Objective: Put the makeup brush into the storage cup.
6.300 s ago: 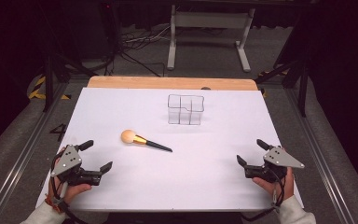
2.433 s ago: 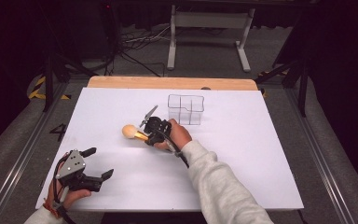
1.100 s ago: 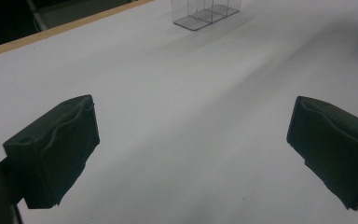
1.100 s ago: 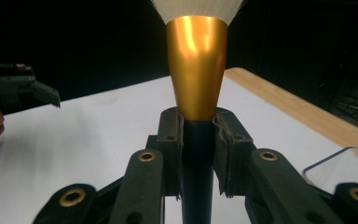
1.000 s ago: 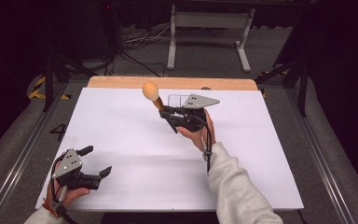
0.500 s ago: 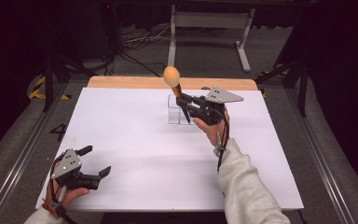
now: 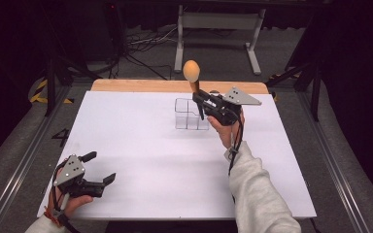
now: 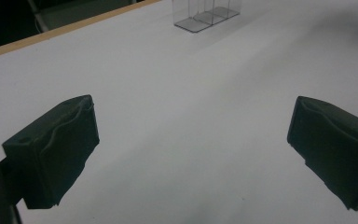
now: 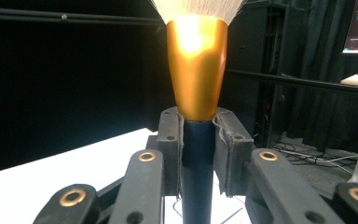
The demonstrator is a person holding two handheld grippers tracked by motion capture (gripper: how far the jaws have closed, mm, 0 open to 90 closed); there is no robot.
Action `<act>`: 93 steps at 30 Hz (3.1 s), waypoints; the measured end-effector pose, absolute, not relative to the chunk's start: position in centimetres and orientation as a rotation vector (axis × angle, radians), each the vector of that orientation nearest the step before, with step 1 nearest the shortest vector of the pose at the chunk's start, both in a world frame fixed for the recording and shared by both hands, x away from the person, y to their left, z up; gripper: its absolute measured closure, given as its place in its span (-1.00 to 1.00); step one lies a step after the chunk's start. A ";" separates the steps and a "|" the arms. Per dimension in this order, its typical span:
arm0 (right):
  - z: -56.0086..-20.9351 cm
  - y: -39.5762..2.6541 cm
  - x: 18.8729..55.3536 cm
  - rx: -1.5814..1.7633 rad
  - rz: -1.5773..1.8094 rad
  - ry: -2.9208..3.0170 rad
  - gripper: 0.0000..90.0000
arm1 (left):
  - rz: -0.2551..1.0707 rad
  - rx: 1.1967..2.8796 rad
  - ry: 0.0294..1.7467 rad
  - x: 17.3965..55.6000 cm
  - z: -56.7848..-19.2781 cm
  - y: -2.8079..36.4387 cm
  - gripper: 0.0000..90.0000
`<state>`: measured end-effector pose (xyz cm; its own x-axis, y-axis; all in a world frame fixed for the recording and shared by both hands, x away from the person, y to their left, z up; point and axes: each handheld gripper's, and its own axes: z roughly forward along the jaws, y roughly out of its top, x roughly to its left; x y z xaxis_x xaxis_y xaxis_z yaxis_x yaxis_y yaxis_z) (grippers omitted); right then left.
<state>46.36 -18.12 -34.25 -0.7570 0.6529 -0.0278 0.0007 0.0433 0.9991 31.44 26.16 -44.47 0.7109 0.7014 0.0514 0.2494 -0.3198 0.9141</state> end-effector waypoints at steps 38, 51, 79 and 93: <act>-36.1 -19.8 50.7 0.813 1.764 1.711 0.65 | 0.532 1.876 0.723 31.4 -44.5 26.4 -0.96; -37.6 -19.9 52.2 0.864 1.734 1.704 0.65 | 0.517 1.875 0.722 31.4 -44.5 26.3 -0.96; -40.6 -20.5 52.8 0.945 1.679 1.729 0.65 | 0.517 1.873 0.726 31.4 -44.5 26.4 -0.95; -40.9 -20.8 52.3 0.953 1.665 1.736 0.65 | 0.544 1.847 0.702 31.0 -44.2 26.5 -0.96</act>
